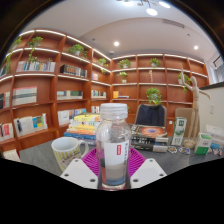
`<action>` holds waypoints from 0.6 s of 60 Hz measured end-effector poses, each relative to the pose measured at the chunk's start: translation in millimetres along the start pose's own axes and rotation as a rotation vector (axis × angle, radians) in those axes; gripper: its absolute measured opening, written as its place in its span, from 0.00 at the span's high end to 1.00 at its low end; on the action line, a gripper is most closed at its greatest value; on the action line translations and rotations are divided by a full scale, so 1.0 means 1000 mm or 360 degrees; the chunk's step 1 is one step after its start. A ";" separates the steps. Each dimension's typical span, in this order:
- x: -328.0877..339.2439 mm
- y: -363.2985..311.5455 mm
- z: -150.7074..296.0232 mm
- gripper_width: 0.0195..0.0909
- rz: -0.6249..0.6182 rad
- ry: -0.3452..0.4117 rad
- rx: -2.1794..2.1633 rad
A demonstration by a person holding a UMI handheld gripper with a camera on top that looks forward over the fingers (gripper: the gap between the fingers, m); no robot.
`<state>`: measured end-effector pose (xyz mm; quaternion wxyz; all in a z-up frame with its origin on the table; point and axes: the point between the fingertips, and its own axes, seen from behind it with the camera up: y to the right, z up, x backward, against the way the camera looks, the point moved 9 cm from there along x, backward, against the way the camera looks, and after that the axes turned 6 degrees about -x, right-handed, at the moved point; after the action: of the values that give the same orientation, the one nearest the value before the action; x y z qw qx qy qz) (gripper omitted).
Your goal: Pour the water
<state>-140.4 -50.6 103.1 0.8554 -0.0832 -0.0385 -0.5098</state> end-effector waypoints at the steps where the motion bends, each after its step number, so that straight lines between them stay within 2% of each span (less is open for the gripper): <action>1: 0.001 -0.001 0.000 0.78 -0.0002 0.0008 0.0004; 4: 0.003 -0.001 -0.001 0.78 -0.0015 0.0032 0.0000; 15: 0.000 0.000 -0.002 0.56 -0.0049 0.0006 -0.0012; 17: 0.001 0.002 -0.007 0.47 -0.0073 -0.0055 0.0003; 18: 0.004 0.002 -0.009 0.40 -0.0090 -0.0088 0.0008; 19: 0.005 0.003 -0.011 0.28 -0.0108 -0.0119 0.0008; 20: 0.007 0.004 -0.013 0.25 -0.0124 -0.0141 0.0004; 21: 0.009 0.005 -0.014 0.16 -0.0139 -0.0151 -0.0002; 23: 0.014 0.005 -0.015 0.10 -0.0159 -0.0154 -0.0019; 36: 0.088 0.016 -0.013 0.07 -0.0346 -0.0127 -0.0077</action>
<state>-84.3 -121.5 101.5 0.7905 -0.1196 -0.0690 -0.5967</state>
